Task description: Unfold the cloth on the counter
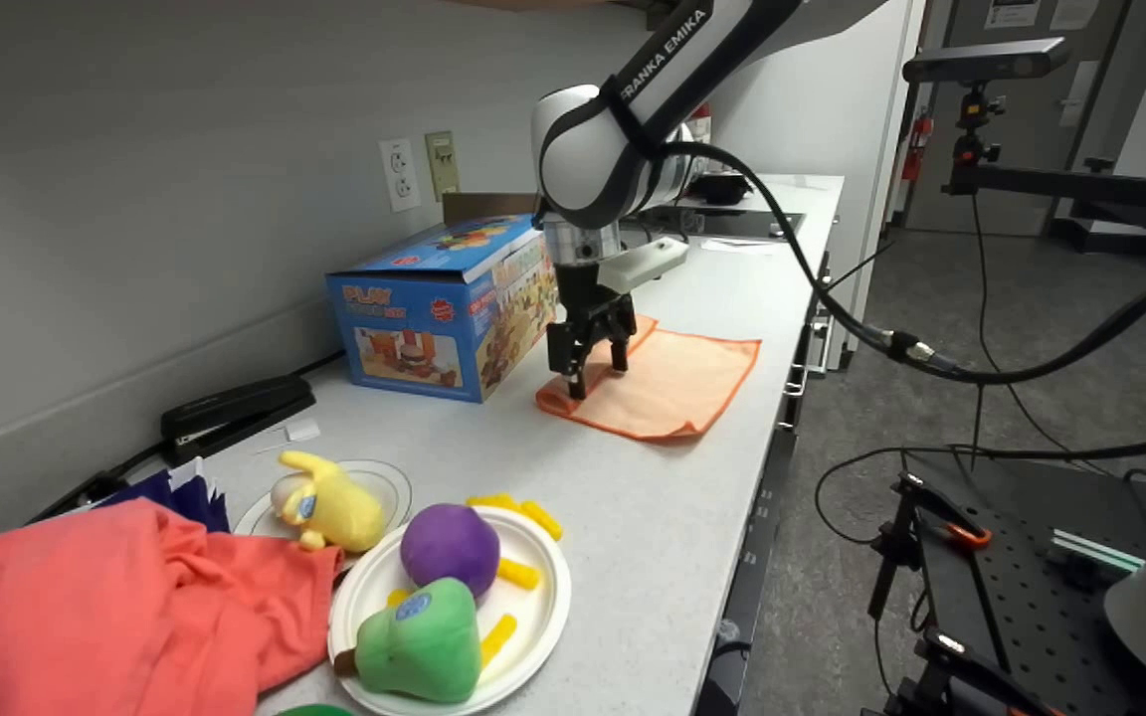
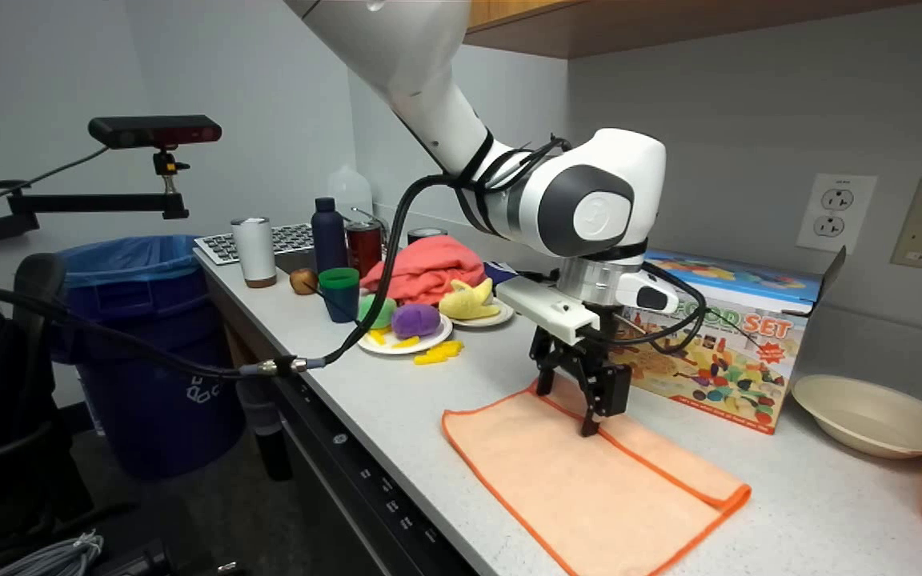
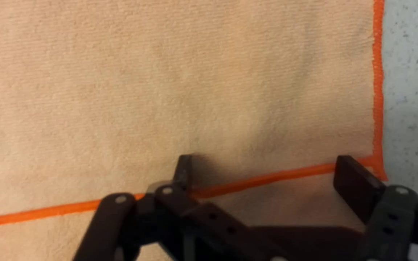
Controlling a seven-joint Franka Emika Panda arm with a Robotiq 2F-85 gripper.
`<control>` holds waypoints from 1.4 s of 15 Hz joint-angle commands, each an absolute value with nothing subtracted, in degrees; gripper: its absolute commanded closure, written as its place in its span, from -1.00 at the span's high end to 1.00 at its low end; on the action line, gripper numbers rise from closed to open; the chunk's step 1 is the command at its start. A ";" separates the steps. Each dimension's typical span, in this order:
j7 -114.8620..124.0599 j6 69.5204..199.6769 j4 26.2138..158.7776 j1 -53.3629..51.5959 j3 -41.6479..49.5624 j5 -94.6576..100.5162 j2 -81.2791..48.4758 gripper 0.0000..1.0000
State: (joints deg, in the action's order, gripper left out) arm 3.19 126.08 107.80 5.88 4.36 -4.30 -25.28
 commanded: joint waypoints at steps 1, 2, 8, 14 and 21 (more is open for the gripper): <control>9.06 128.10 104.78 4.53 5.86 -2.18 -27.43 1.00; 10.19 128.65 104.51 4.42 5.95 -1.98 -27.67 1.00; 17.61 132.72 103.78 3.30 6.82 -1.33 -28.62 1.00; 26.96 141.31 105.66 -0.17 9.75 2.87 -26.79 1.00; 16.96 136.79 107.98 3.11 6.53 -1.12 -23.22 1.00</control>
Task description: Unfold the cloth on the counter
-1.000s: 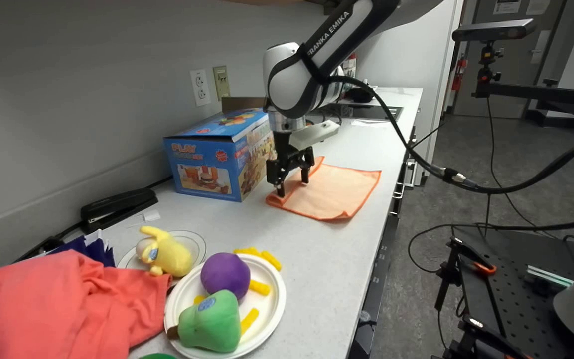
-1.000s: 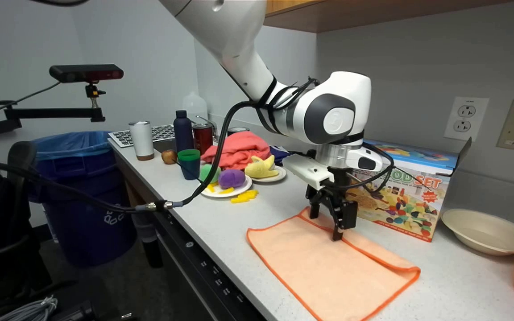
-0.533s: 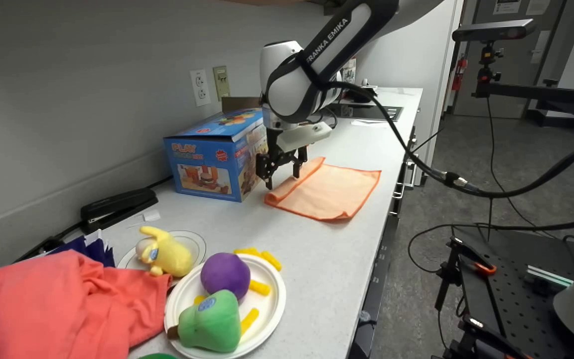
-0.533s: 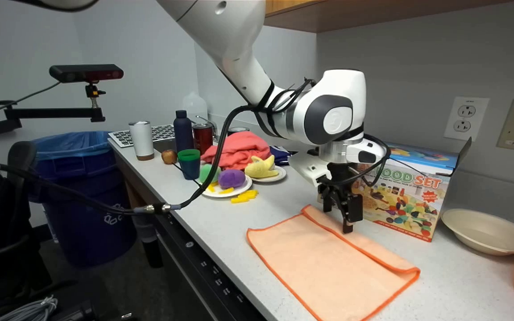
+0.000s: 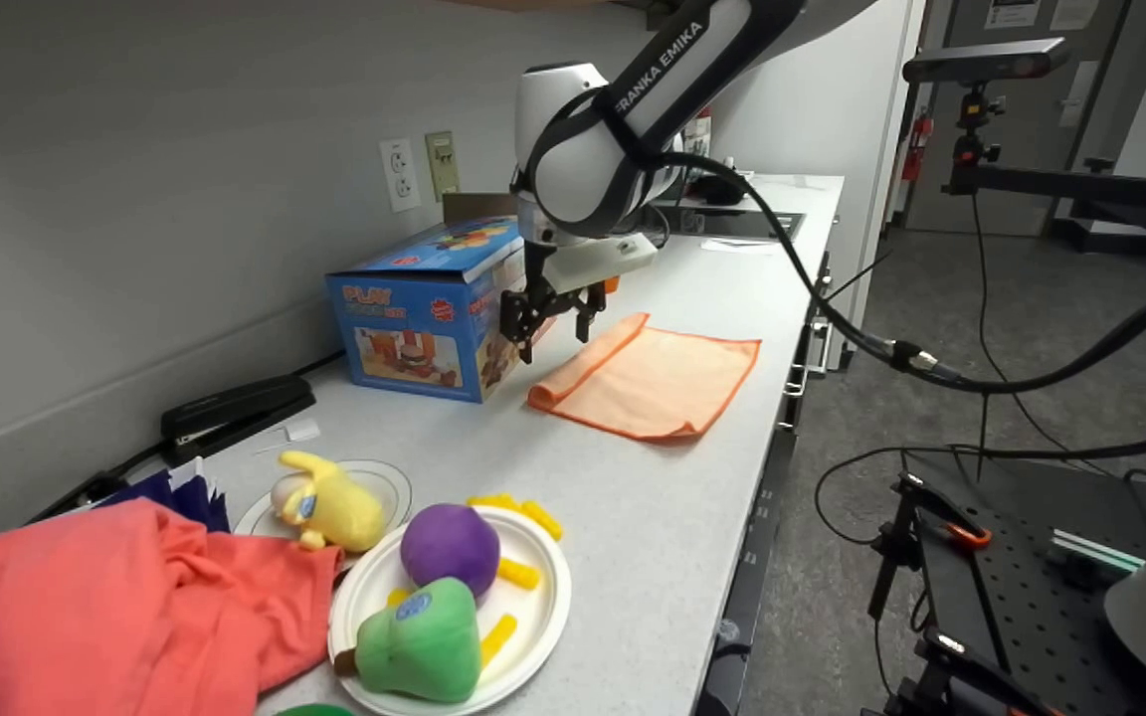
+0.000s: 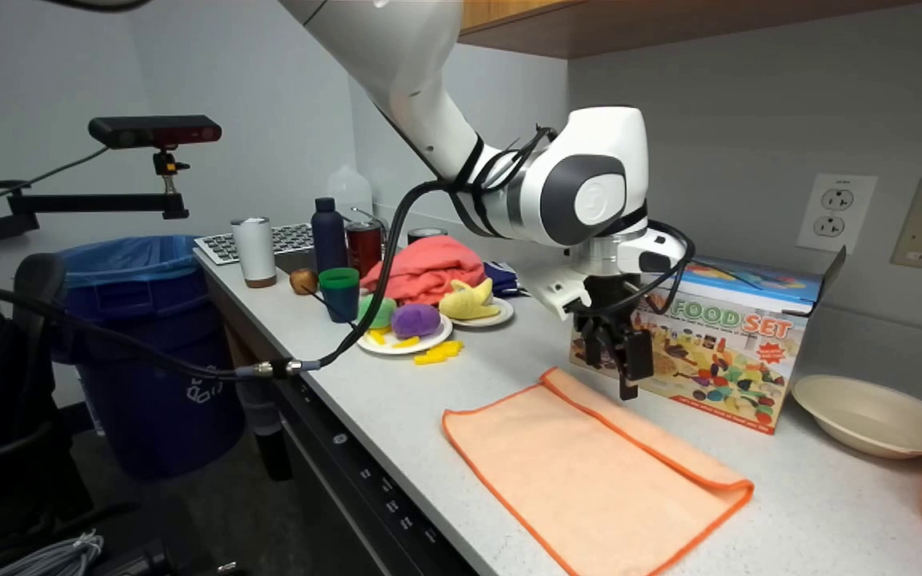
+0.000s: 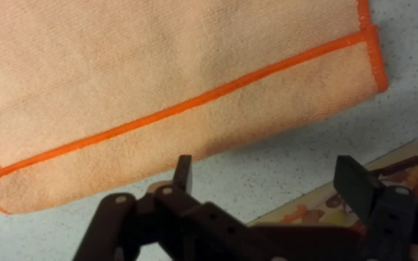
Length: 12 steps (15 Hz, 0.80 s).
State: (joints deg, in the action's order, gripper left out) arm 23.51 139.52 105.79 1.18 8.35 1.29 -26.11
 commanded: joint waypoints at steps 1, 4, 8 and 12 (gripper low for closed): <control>14.97 136.23 108.29 3.43 6.15 -1.68 -22.97 1.00; 10.76 134.79 108.96 4.04 5.63 -3.10 -22.04 1.00; 14.12 135.77 107.37 2.69 6.95 -1.53 -24.24 1.00; 14.12 135.77 107.38 2.68 6.95 -1.53 -24.32 1.00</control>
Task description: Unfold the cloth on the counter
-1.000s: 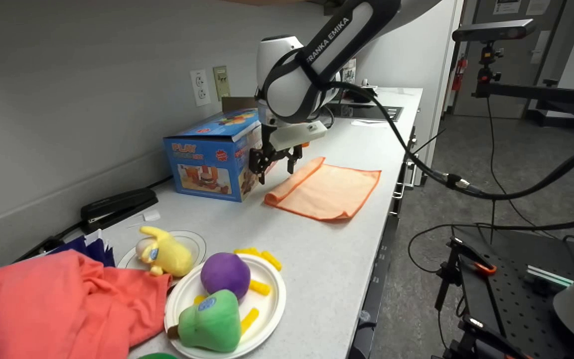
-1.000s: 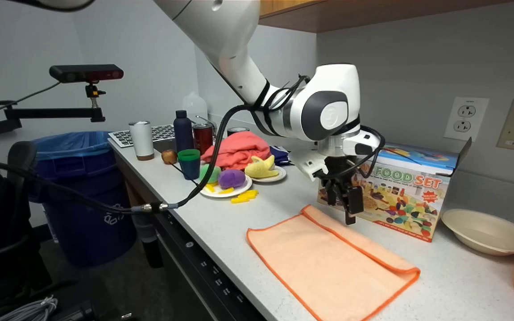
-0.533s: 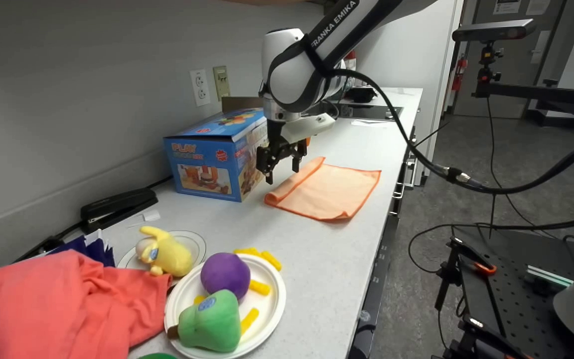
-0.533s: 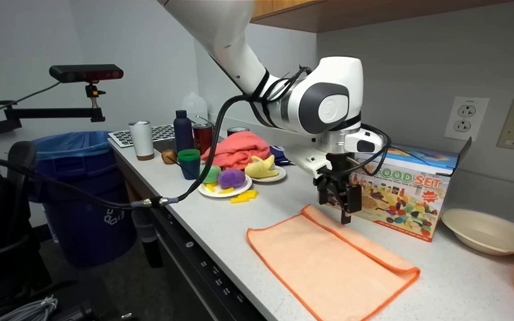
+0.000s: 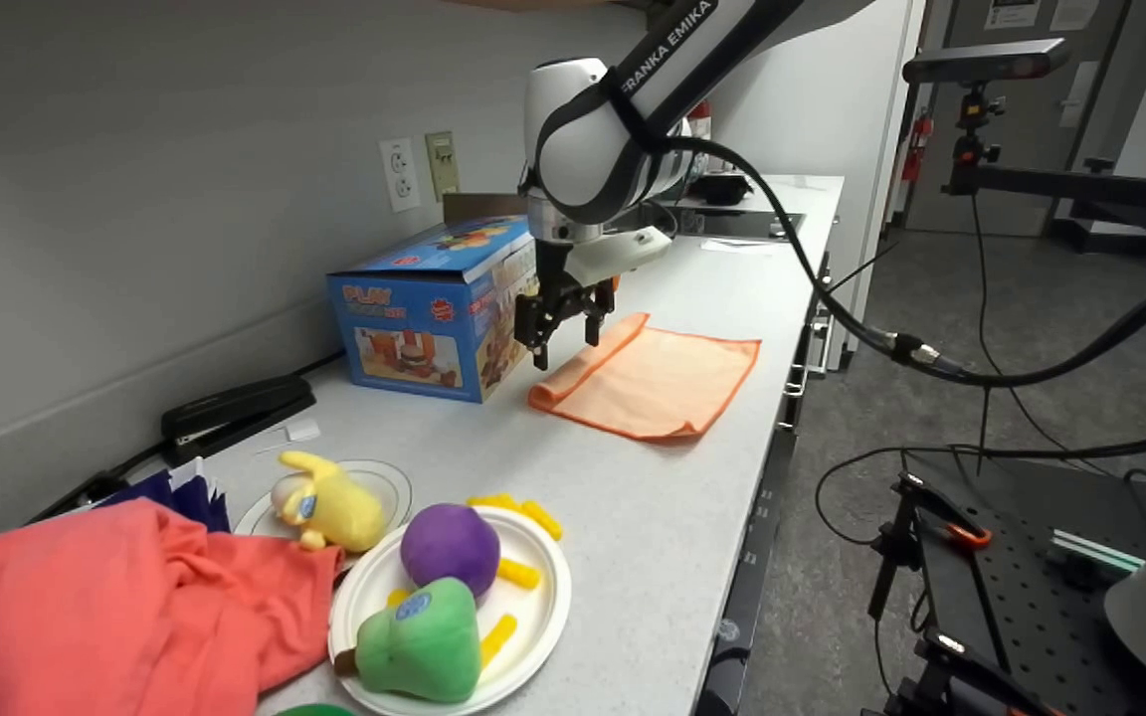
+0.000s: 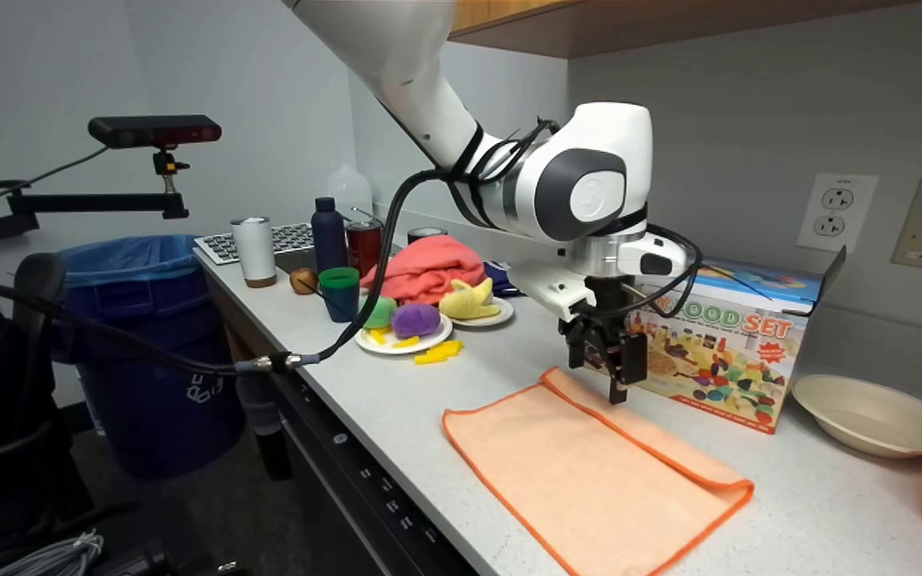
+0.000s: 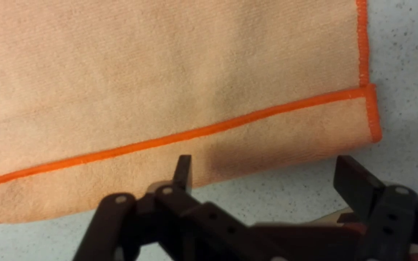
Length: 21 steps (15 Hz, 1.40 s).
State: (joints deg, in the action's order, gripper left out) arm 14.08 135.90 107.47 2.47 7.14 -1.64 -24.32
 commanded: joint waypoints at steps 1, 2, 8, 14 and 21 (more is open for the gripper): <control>14.12 135.77 107.38 2.68 6.95 -1.53 -24.32 1.00; 14.12 135.77 107.38 2.68 6.95 -1.53 -24.32 1.00; 14.17 130.25 107.94 3.14 8.04 -0.78 -23.10 1.00; 13.77 126.00 106.08 3.83 8.02 -1.39 -25.82 1.00; 13.95 127.56 102.89 4.09 7.99 -1.58 -29.73 1.00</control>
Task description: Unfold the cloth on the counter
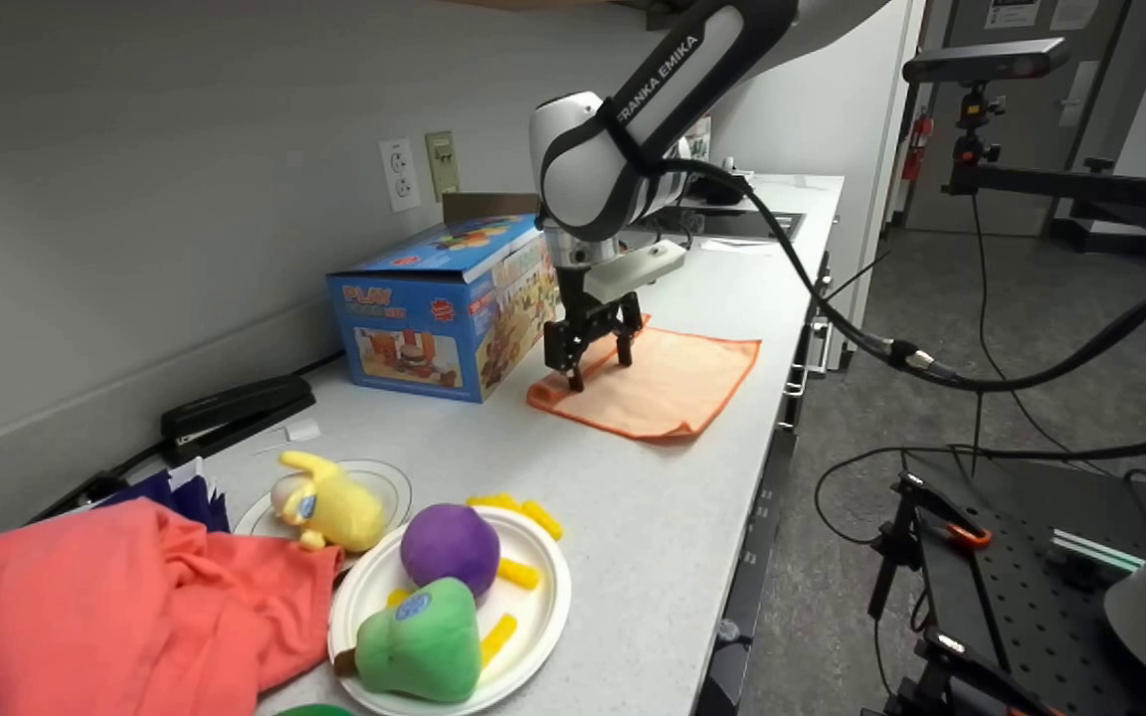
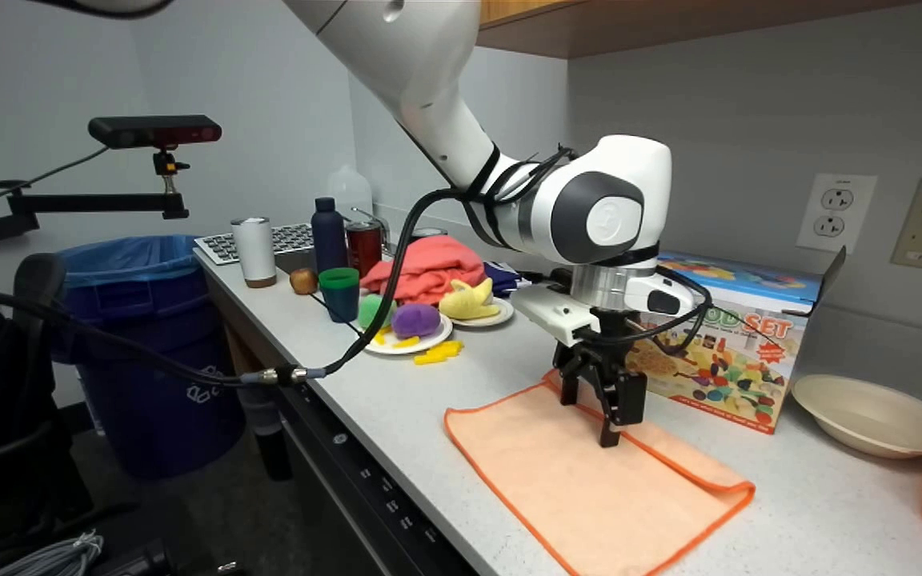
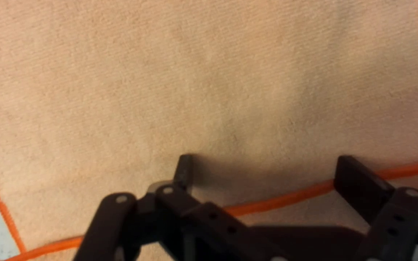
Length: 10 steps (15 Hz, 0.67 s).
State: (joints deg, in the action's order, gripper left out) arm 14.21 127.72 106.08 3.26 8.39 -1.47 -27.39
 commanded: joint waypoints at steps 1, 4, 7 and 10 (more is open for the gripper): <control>13.98 127.58 102.44 4.09 8.03 -1.52 -29.93 1.00; 13.97 127.60 101.28 4.26 8.11 -1.53 -30.51 1.00; 14.03 127.76 100.09 4.55 8.25 -1.48 -31.25 1.00; 14.52 128.75 99.45 4.54 8.44 -1.14 -31.89 1.00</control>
State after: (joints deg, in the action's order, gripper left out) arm 14.21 127.89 102.00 4.03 8.41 -1.47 -29.82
